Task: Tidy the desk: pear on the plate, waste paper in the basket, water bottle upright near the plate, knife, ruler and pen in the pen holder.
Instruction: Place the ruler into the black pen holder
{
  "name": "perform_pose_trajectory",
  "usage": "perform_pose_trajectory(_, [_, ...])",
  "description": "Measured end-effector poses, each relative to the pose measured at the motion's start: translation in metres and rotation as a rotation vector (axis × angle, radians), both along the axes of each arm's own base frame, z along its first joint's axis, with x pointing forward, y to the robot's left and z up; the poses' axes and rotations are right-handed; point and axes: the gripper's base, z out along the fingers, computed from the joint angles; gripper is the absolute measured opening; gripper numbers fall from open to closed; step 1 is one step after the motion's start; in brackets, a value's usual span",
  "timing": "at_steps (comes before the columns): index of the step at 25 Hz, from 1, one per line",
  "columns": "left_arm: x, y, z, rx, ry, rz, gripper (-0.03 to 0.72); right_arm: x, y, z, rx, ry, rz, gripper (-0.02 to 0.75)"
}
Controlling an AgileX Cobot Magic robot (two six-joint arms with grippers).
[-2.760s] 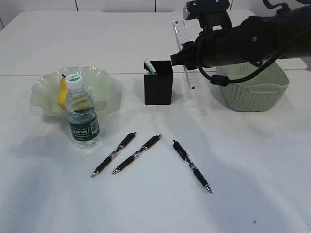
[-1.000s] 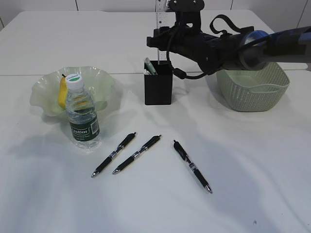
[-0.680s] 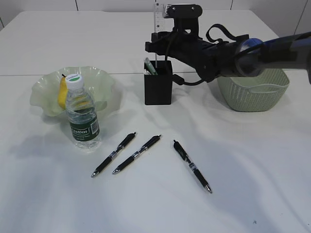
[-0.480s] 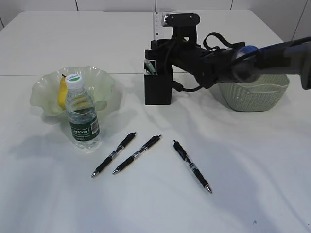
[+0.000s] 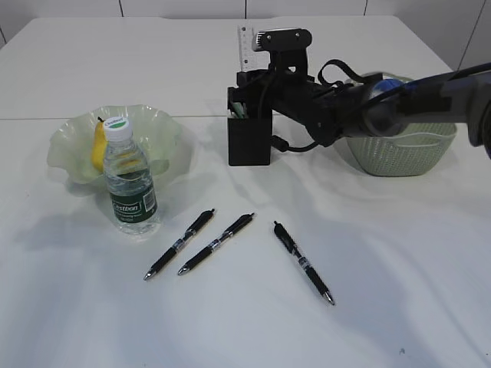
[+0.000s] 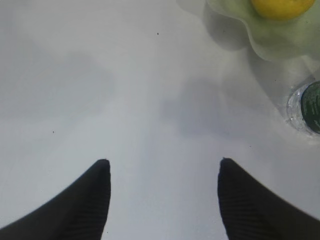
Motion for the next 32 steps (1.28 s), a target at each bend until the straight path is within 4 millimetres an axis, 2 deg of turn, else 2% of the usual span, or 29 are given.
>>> perform_pose_trajectory(6, [0.0000,0.0000,0.0000,0.000,0.000,0.000,0.475,-0.0001,0.0013,-0.0079,-0.036,0.001,0.021,0.277])
perform_pose_trajectory(32, [0.0000,0.0000,0.0000,0.000,0.000,0.000,0.475,-0.0003,0.0017,-0.0077,-0.042,-0.003,0.028,0.316])
